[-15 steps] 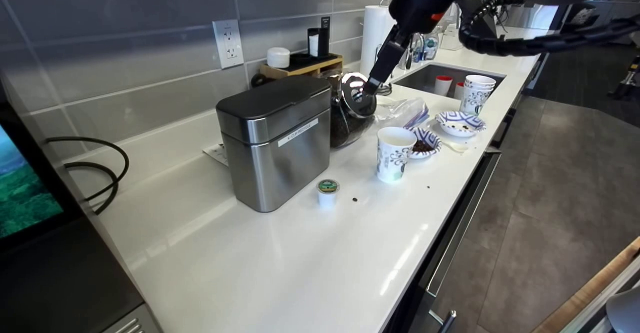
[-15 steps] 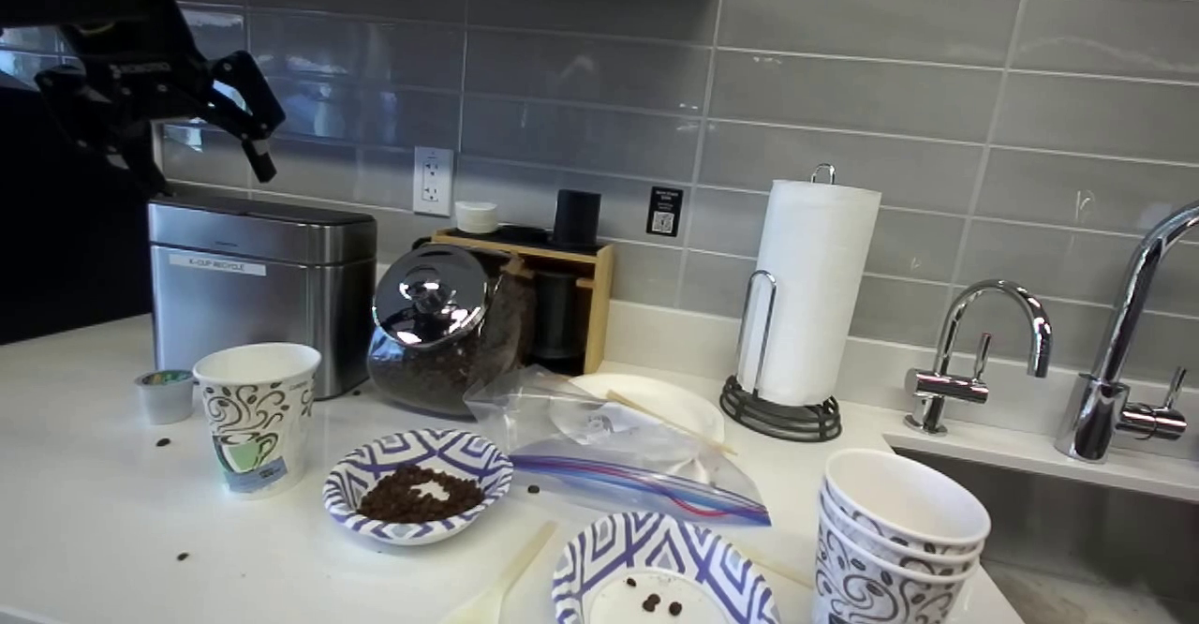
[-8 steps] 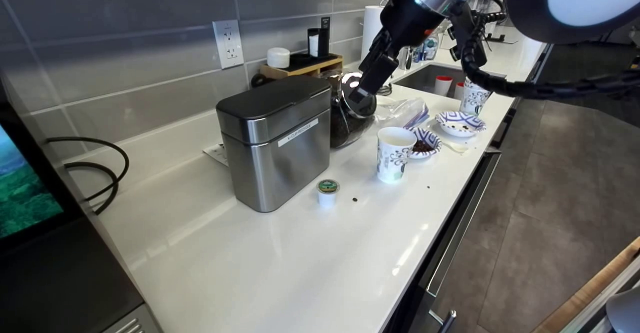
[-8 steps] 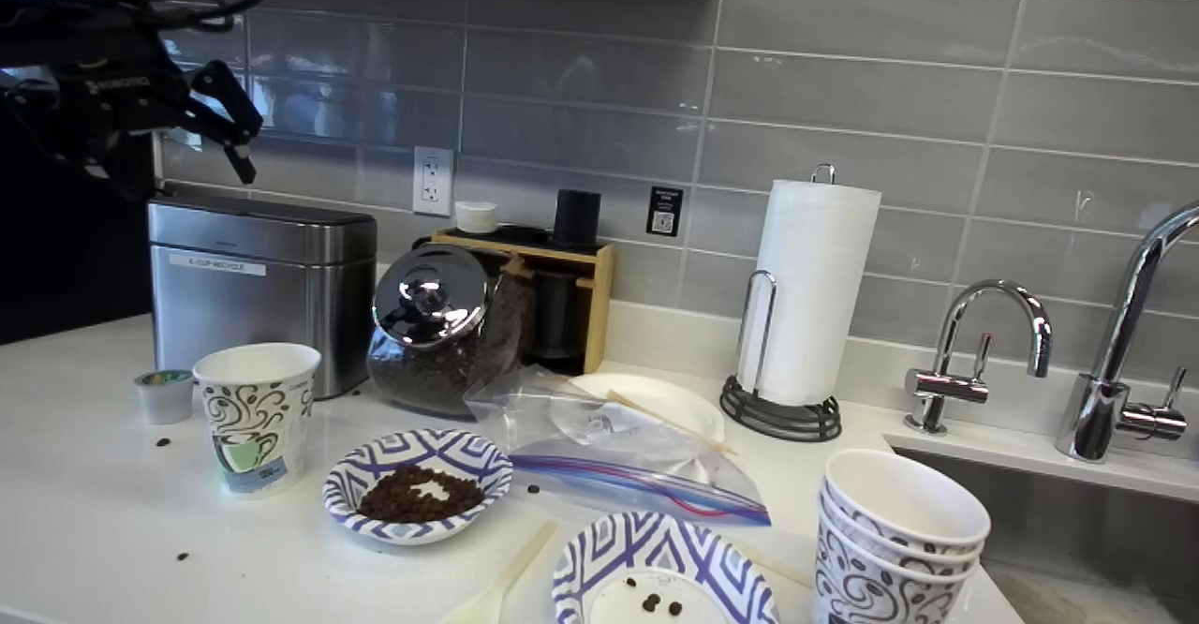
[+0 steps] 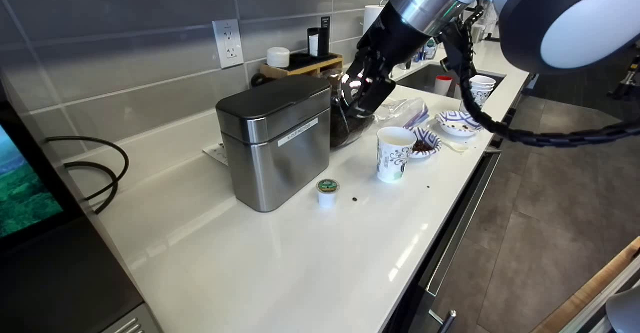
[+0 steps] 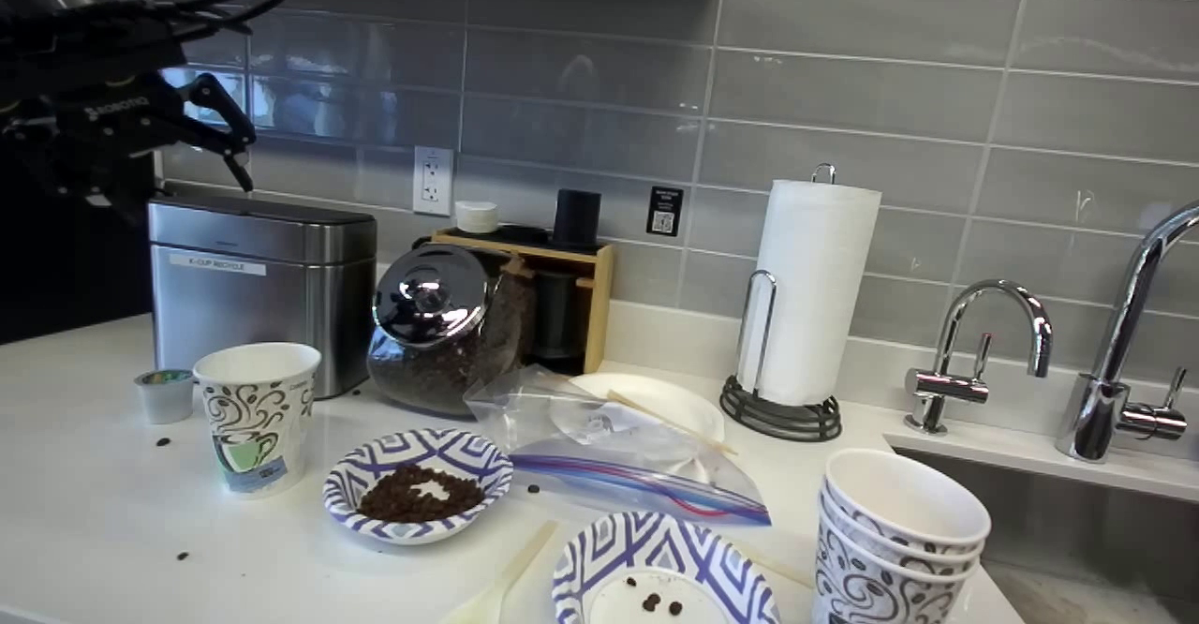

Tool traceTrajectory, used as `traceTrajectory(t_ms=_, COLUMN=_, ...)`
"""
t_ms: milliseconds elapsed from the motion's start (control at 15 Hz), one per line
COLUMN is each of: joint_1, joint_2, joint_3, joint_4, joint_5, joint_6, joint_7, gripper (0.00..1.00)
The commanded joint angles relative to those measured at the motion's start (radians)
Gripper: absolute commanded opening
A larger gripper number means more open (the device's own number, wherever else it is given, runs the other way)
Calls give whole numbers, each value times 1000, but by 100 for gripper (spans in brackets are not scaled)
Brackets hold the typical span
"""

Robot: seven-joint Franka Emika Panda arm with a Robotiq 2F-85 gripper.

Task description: Open the lid of the bin, then put the coffee pod in the bin and close the lid of the bin

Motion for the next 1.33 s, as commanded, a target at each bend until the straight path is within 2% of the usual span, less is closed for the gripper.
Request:
traceTrajectory(t_ms=0, joint_1=-83, joint_2=28, joint_3=67, joint_4=10, joint_5=-149, joint_6=54, joint_7=49, gripper=100)
traceTrajectory(t_ms=67, joint_1=-37, joint_2=11, joint_3=30, joint_4=3, joint_5=-77, joint_6=24, joint_7=13, gripper=100)
traceTrajectory(t_ms=400, joint_1=-67, joint_2=16, joint_3=53, joint_4=6, joint_5=-117, joint_6=34, joint_7=22, gripper=100)
traceTrajectory(t_ms=600, joint_1=-94, joint_2=42, joint_3=67, joint_4=7, joint_5=-153, joint_6=127, joint_7=49, gripper=100)
traceTrajectory(t_ms=867, joint_1=-122, joint_2=77, joint_3=76, joint_4=17, joint_5=-194, joint_6=238, joint_7=19, gripper=100)
traceTrajectory(t_ms=1267, joint_1=-168, joint_2=134, joint_3=98, joint_4=59, joint_5=-261, joint_6=246, joint_7=-6, gripper=100)
